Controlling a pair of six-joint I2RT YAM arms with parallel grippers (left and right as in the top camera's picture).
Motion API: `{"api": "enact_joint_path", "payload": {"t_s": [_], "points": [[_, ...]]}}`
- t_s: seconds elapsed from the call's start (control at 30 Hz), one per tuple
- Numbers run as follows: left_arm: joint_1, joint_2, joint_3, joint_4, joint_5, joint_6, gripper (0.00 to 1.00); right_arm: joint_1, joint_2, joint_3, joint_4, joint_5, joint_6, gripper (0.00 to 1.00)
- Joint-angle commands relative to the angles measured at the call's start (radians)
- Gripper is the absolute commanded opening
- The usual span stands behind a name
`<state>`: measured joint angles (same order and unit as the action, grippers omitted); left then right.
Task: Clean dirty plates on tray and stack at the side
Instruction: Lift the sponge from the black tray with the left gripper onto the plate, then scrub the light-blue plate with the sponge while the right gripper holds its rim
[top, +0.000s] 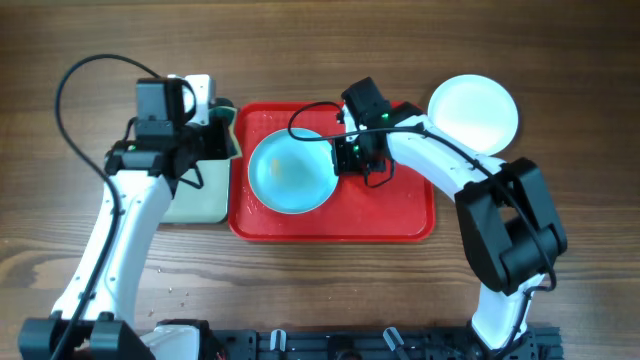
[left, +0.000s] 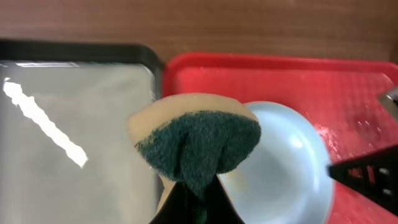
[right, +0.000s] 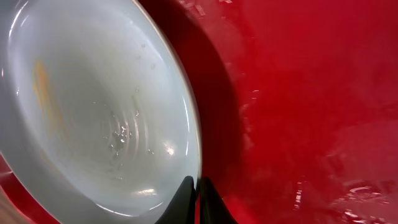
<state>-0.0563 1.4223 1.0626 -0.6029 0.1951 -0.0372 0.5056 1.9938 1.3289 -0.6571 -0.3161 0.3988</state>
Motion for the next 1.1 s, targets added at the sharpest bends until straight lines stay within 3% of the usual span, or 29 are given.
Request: {"api": "enact_joint_path", "payload": {"t_s": [0.0,0.27,0.33,0.77,1.07], "points": [[-0.083,0.078,0.016,-0.038,0.0,-0.113,0.04,0.032,-0.021,-0.013,0.01,0.081,0.027,0.05],[-0.177,0.256,0.016,-0.034,-0.011,-0.139,0.04,0.037,-0.021,-0.013,0.013,0.092,0.027,0.05],[-0.178,0.269,0.015,-0.034,-0.026,-0.184,0.04,0.037,-0.021,-0.013,0.013,0.092,0.027,0.05],[-0.178,0.286,-0.016,0.005,-0.089,-0.185,0.04,0.037,-0.021,-0.013,0.024,0.092,0.027,0.04],[-0.207,0.411,-0.016,0.037,-0.089,-0.207,0.04,0.037,-0.021,-0.013,0.028,0.092,0.023,0.04]]}}
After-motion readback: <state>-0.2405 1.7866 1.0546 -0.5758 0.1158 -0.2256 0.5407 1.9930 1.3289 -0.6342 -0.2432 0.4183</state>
